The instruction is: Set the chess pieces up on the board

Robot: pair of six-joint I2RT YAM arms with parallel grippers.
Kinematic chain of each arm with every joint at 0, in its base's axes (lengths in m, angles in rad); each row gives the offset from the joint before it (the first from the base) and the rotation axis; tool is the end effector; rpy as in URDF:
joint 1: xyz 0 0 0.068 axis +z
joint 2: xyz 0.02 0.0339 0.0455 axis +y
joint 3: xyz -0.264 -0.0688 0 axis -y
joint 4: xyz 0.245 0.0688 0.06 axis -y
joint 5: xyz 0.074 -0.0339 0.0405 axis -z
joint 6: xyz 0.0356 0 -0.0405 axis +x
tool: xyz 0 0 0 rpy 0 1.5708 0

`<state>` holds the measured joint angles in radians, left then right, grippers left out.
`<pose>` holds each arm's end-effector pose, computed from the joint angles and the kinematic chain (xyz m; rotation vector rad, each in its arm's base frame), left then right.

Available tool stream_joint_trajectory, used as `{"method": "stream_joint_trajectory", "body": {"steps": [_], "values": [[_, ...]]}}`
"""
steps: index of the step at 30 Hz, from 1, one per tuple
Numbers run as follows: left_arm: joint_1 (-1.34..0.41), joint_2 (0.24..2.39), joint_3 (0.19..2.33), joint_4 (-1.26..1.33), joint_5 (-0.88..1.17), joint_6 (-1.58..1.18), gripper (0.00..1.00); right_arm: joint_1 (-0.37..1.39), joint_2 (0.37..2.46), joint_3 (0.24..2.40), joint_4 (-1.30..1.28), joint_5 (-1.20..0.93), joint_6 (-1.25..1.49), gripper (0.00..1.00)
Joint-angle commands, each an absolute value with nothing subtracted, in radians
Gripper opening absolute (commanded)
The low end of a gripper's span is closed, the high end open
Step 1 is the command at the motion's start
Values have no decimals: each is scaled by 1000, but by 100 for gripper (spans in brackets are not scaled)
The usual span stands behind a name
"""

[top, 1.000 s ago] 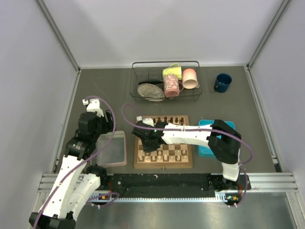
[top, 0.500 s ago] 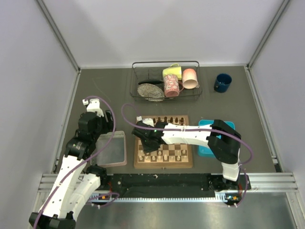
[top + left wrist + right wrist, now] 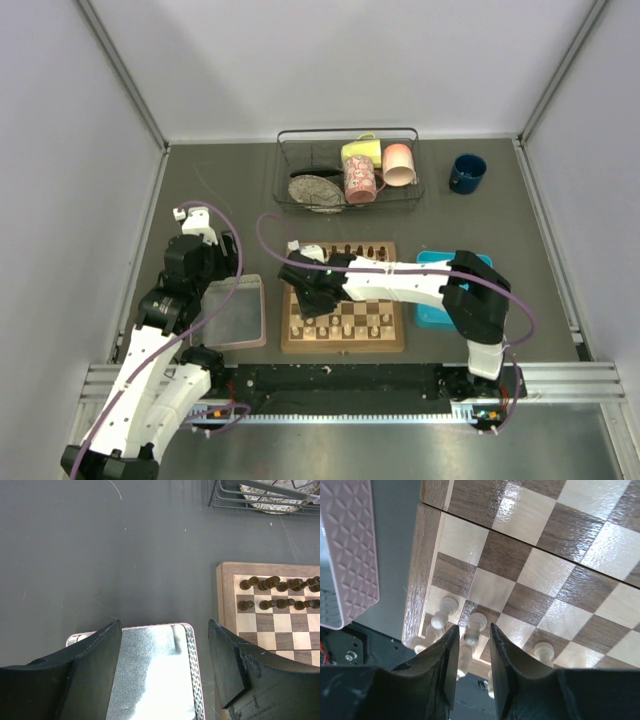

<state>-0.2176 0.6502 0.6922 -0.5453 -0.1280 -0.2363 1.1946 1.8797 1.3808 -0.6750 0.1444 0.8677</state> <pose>0.1454 -0.0275 0.2908 -0.0978 2.0705 -0.1461 0.1467 0.3574 0.1997 -0.4141 2.7604 0.3778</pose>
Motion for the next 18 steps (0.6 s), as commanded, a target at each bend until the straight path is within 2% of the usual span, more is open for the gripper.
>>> {"method": "stream_joint_trajectory", "body": {"steps": [1,9,13,18], "values": [[-221,638,683,-499,-129,-229,74,1158,1740,1391,-676,175,862,31],[-221,637,683,-500,-127,-229,74,1020,1510,1290,-718,236,822,34],[-221,637,683,-499,-124,-229,74,827,1347,1160,-791,244,822,34],[-224,637,683,-497,-123,-229,74,453,1149,984,-873,245,767,36]]}}
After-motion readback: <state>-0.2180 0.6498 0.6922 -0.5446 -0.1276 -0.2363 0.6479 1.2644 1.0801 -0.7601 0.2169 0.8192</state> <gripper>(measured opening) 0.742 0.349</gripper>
